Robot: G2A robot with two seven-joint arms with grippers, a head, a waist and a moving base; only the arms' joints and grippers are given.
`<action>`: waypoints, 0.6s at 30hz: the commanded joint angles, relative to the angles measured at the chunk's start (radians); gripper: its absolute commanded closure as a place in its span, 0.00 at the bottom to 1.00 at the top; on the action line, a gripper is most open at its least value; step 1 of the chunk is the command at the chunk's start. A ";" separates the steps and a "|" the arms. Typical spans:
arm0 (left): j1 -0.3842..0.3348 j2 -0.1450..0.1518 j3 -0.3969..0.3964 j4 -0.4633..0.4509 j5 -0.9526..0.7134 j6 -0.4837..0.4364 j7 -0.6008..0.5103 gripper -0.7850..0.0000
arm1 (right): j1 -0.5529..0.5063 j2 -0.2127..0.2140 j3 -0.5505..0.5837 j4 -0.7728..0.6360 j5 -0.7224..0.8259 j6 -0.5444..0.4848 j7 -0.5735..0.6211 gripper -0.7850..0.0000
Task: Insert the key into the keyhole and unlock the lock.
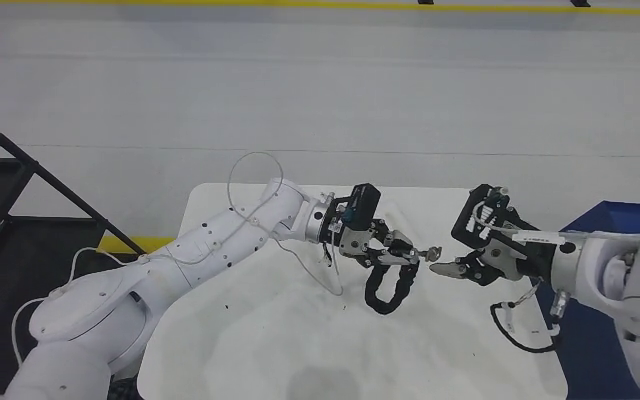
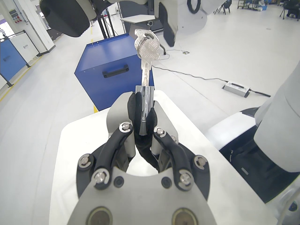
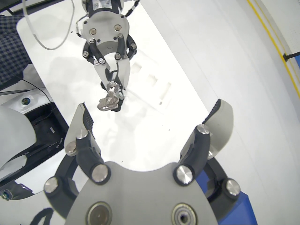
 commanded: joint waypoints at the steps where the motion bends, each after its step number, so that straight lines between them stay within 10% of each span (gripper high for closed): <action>1: 0.001 -0.002 0.023 0.006 -0.052 0.000 -0.001 1.00 | 0.000 0.005 0.001 -0.002 -0.029 -0.044 0.009 0.00; 18: 0.007 -0.070 0.072 0.075 -0.418 0.000 -0.283 1.00 | -0.044 0.188 -0.135 -0.002 -0.235 -0.251 -0.198 0.00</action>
